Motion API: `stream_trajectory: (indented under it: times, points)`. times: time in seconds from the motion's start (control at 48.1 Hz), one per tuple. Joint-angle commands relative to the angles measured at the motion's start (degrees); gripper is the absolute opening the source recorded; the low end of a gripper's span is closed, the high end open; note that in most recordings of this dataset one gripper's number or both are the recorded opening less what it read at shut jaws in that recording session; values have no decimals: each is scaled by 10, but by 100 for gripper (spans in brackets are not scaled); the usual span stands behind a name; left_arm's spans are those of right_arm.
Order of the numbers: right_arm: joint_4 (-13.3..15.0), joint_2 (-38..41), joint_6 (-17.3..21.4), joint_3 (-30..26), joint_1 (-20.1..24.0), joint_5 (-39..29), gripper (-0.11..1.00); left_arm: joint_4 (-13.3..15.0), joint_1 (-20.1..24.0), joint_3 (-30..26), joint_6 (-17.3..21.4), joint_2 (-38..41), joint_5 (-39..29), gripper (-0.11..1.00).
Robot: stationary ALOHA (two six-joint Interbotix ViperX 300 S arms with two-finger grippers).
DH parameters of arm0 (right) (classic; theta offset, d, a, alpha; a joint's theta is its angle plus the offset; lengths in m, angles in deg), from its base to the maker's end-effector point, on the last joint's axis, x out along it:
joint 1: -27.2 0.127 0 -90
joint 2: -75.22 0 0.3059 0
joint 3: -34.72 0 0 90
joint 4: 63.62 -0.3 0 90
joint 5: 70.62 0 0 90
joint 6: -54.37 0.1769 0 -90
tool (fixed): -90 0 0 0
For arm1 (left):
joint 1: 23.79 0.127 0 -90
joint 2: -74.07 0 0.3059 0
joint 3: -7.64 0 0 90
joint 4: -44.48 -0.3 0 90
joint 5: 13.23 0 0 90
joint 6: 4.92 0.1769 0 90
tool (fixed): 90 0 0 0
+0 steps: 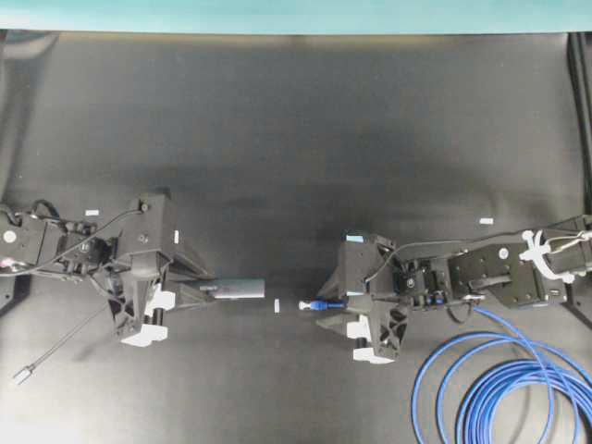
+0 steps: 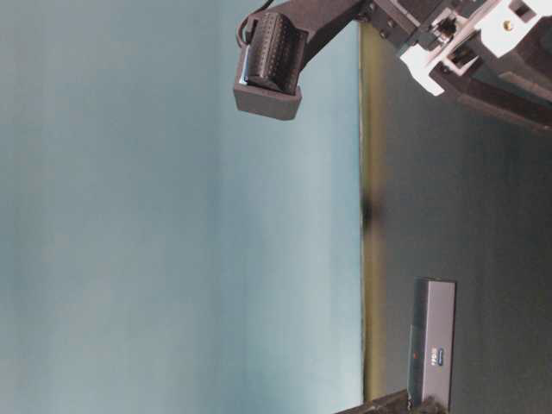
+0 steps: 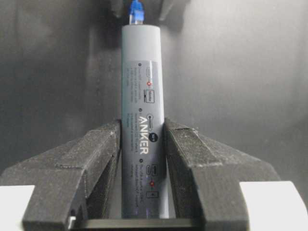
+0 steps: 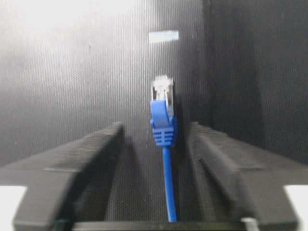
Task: Insert the LAN cable into the hub.
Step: 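Move the right gripper to the blue cable plug and grasp it, then bring the plug and hub together, aligning plug with hub port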
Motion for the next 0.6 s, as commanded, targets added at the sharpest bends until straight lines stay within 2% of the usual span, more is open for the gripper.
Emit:
stream_trajectory:
  times: [0.0, 0.062, 0.104, 0.291, 0.436, 0.582]
  points:
    - [0, 1, 2, -1, -1, 5, 31, -2, -1, -4, -1, -6, 3, 28]
    - [-1, -1, 4, 4, 0, 9, 18, -2, -1, -3, -1, -6, 2, 28]
    - [-1, -3, 4, 5, -1, 9, 14, -2, -1, -3, 0, -6, 2, 28]
    - [-10, -38, 17, -4, -14, -4, 14, -2, -1, -1, 13, -6, -8, 28]
    - [-10, -80, 12, -25, -30, -31, 14, -2, -1, -4, 42, -6, -10, 28]
    - [-10, -98, 11, -40, -35, -38, 14, -3, 0, -12, 52, -4, -11, 28]
